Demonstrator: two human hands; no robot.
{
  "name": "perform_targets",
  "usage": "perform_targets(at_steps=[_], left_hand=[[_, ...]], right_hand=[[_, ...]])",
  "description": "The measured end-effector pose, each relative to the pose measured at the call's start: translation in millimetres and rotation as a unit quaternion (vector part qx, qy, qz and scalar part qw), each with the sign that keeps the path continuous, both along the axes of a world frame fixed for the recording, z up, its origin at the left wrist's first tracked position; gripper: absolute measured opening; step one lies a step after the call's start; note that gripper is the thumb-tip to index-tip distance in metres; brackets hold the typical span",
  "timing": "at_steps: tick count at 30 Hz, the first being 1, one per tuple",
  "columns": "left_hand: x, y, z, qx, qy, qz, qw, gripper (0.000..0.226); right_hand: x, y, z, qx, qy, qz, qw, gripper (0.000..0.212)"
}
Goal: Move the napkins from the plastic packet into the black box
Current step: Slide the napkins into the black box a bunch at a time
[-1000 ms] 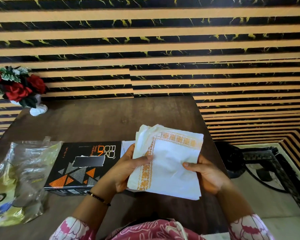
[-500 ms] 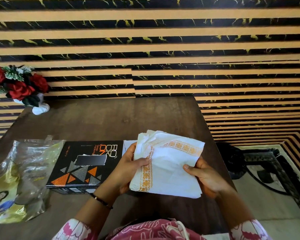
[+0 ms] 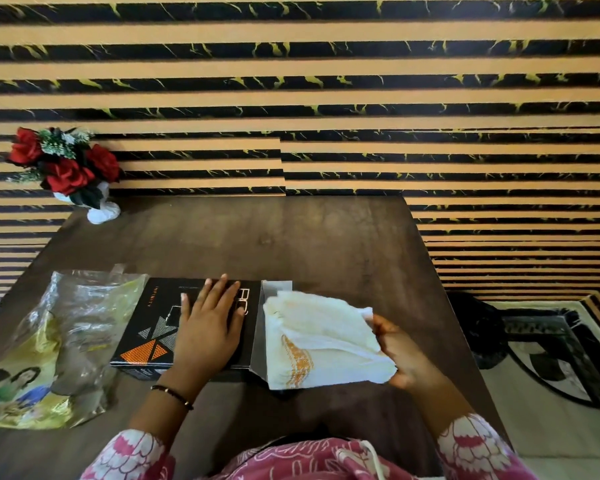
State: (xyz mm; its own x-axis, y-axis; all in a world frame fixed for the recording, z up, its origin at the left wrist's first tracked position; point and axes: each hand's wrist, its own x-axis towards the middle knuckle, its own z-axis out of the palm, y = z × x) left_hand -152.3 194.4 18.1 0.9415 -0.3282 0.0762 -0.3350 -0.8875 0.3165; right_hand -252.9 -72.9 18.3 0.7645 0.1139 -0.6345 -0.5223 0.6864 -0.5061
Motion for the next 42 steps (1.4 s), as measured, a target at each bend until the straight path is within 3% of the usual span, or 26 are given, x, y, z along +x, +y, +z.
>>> perform_targets(at_steps=[4,5,8,12,18,23,31,34,38,42], left_hand=[[-4,-1,-6,0.017,-0.018,-0.011,1.0,0.068],[-5,0,-7,0.015,-0.018,-0.011,1.0,0.067],[-9,1,-9,0.012,-0.02,-0.012,1.0,0.067],[-15,-3,-6,-0.019,-0.005,0.006,1.0,0.07],[-27,-7,-3,-0.022,0.008,0.02,1.0,0.074],[-30,-11,-5,-0.021,0.008,0.031,0.999,0.074],[-23,-20,9,-0.163,0.056,0.106,0.979,0.082],[-22,-27,15,-0.111,0.079,0.101,0.986,0.091],[-17,-37,20,-0.055,0.12,0.098,0.986,0.084],[-17,-43,21,0.007,0.139,0.091,0.986,0.098]], right_hand=[[15,15,7,-0.034,0.025,0.017,0.999,0.021],[19,14,7,-0.065,0.029,0.019,0.997,0.03],[27,11,8,-0.187,0.01,0.085,0.979,0.032],[39,5,13,-0.239,0.048,0.159,0.957,0.027],[45,2,4,-0.278,0.055,0.073,0.956,0.04],[40,5,-9,-0.336,0.003,0.026,0.942,0.046],[26,3,-15,-0.393,-0.054,0.031,0.917,0.05],[26,2,-16,-0.391,-0.049,0.044,0.918,0.054],[28,-1,-16,-0.371,-0.049,0.054,0.926,0.057],[29,-2,-15,-0.341,-0.042,0.044,0.938,0.052]])
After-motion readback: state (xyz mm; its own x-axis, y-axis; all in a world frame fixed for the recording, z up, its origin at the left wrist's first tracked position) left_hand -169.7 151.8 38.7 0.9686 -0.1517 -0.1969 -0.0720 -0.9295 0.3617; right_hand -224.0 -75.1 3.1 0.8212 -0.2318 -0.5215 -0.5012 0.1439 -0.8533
